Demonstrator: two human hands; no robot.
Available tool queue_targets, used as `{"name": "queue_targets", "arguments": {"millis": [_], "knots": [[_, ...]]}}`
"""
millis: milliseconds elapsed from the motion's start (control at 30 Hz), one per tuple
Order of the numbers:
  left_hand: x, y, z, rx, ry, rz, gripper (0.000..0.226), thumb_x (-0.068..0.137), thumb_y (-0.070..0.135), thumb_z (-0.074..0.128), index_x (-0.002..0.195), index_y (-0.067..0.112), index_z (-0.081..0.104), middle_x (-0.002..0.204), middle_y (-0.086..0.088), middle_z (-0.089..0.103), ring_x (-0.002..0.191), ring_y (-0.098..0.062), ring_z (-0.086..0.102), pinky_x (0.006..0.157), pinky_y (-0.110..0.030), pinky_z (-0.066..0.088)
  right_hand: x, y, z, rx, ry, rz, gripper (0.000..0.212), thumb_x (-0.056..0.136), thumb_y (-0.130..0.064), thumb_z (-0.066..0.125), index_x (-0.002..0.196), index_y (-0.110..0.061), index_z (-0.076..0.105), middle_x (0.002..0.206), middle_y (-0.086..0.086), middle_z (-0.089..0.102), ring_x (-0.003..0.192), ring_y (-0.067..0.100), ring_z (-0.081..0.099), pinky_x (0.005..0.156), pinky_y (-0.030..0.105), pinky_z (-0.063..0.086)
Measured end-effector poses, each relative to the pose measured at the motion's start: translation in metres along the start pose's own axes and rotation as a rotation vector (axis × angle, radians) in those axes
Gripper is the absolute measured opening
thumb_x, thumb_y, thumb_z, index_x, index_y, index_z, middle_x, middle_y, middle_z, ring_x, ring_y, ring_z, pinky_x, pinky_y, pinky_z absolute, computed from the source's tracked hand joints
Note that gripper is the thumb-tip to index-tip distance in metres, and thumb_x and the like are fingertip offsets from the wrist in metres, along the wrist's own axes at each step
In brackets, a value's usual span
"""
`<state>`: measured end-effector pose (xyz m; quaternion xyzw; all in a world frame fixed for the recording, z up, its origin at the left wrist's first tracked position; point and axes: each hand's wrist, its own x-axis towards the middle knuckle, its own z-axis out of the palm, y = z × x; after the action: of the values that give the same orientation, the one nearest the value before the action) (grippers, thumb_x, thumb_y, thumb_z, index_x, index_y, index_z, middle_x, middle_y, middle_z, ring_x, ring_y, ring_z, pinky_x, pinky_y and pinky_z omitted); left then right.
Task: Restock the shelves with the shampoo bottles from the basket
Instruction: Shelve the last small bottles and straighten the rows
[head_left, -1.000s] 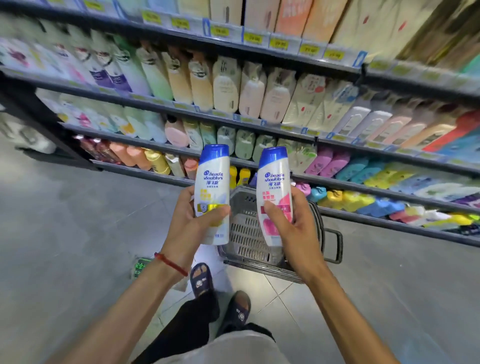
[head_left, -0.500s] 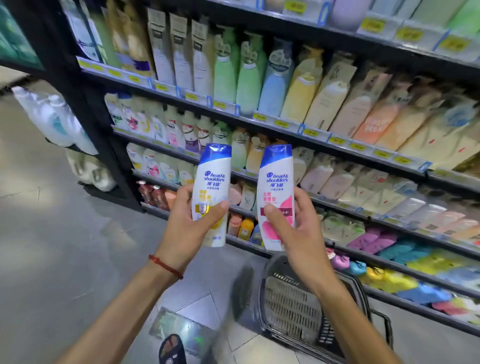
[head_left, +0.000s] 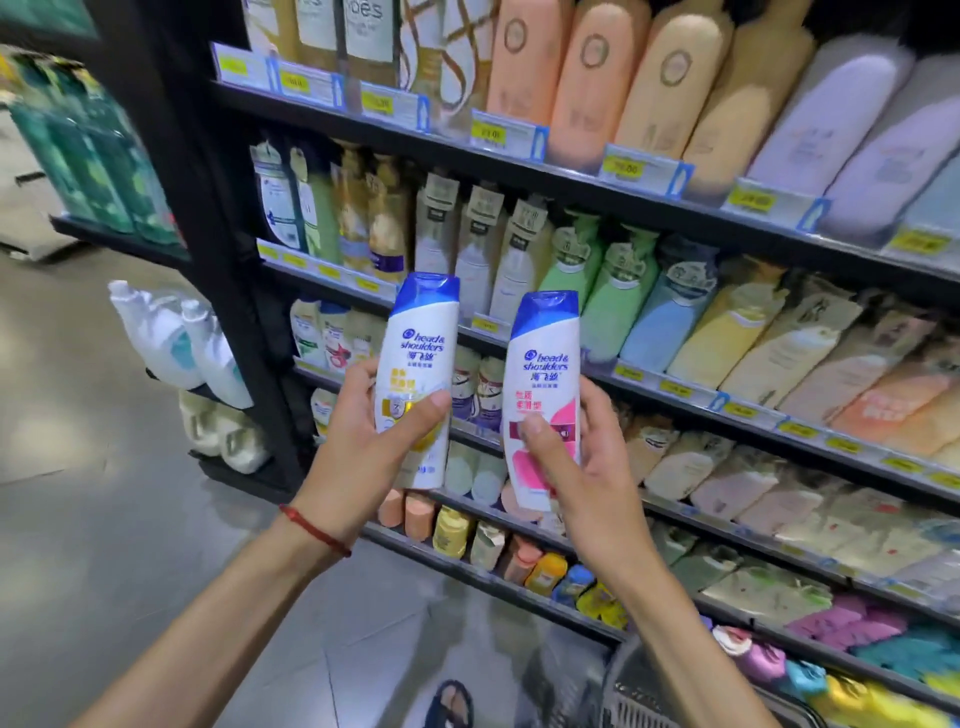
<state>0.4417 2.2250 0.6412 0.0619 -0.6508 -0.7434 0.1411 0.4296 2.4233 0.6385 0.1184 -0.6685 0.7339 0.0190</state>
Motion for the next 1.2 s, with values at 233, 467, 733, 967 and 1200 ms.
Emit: {"name": "queue_targets", "arguments": {"millis": [233, 467, 733, 967, 1200], "knots": [[0.12, 0.009, -0.018, 0.016, 0.012, 0.073, 0.06, 0.068, 0.047, 0.084, 0.116, 0.024, 0.055, 0.105, -0.002, 0.075, 0.09, -0.014, 0.072, 0.073, -0.023, 0.058, 0.119, 0.012, 0.035, -0.015, -0.042, -0.107, 0.041, 0.096, -0.024, 0.069, 0.134, -0.028, 0.053, 0.123, -0.006, 0.073, 0.109, 0.007, 0.07, 0.084, 0.017, 0.056], [0.204, 0.025, -0.031, 0.032, -0.031, 0.12, 0.048, 0.081, 0.04, 0.076, 0.119, 0.022, 0.053, 0.113, -0.009, 0.071, 0.09, -0.008, 0.069, 0.074, -0.02, 0.056, 0.209, 0.006, 0.066, -0.007, -0.012, -0.164, 0.051, 0.093, -0.024, 0.072, 0.139, -0.023, 0.052, 0.126, 0.001, 0.071, 0.109, 0.013, 0.071, 0.087, 0.023, 0.056], [0.285, 0.061, -0.08, 0.016, -0.132, 0.211, 0.039, 0.084, 0.034, 0.069, 0.117, 0.024, 0.051, 0.106, 0.003, 0.071, 0.089, -0.005, 0.069, 0.074, -0.019, 0.056, 0.277, -0.005, 0.122, -0.072, 0.017, -0.246, 0.044, 0.095, -0.029, 0.072, 0.136, -0.03, 0.057, 0.125, -0.002, 0.073, 0.108, 0.015, 0.071, 0.088, 0.027, 0.058], [0.354, 0.109, -0.156, -0.033, -0.242, 0.284, 0.038, 0.084, 0.033, 0.072, 0.115, 0.021, 0.053, 0.103, 0.005, 0.071, 0.087, -0.004, 0.069, 0.074, -0.019, 0.055, 0.315, -0.02, 0.216, 0.004, 0.163, -0.303, 0.044, 0.09, -0.027, 0.074, 0.13, -0.02, 0.058, 0.118, 0.004, 0.076, 0.102, 0.015, 0.071, 0.089, 0.033, 0.059], [0.408, 0.164, -0.213, -0.022, -0.359, 0.353, 0.047, 0.083, 0.037, 0.07, 0.125, 0.022, 0.054, 0.116, -0.004, 0.073, 0.098, -0.016, 0.071, 0.081, -0.033, 0.059, 0.339, -0.061, 0.286, -0.042, 0.187, -0.384, 0.039, 0.087, -0.035, 0.082, 0.122, -0.038, 0.065, 0.12, 0.002, 0.077, 0.108, 0.019, 0.074, 0.088, 0.037, 0.063]]}}
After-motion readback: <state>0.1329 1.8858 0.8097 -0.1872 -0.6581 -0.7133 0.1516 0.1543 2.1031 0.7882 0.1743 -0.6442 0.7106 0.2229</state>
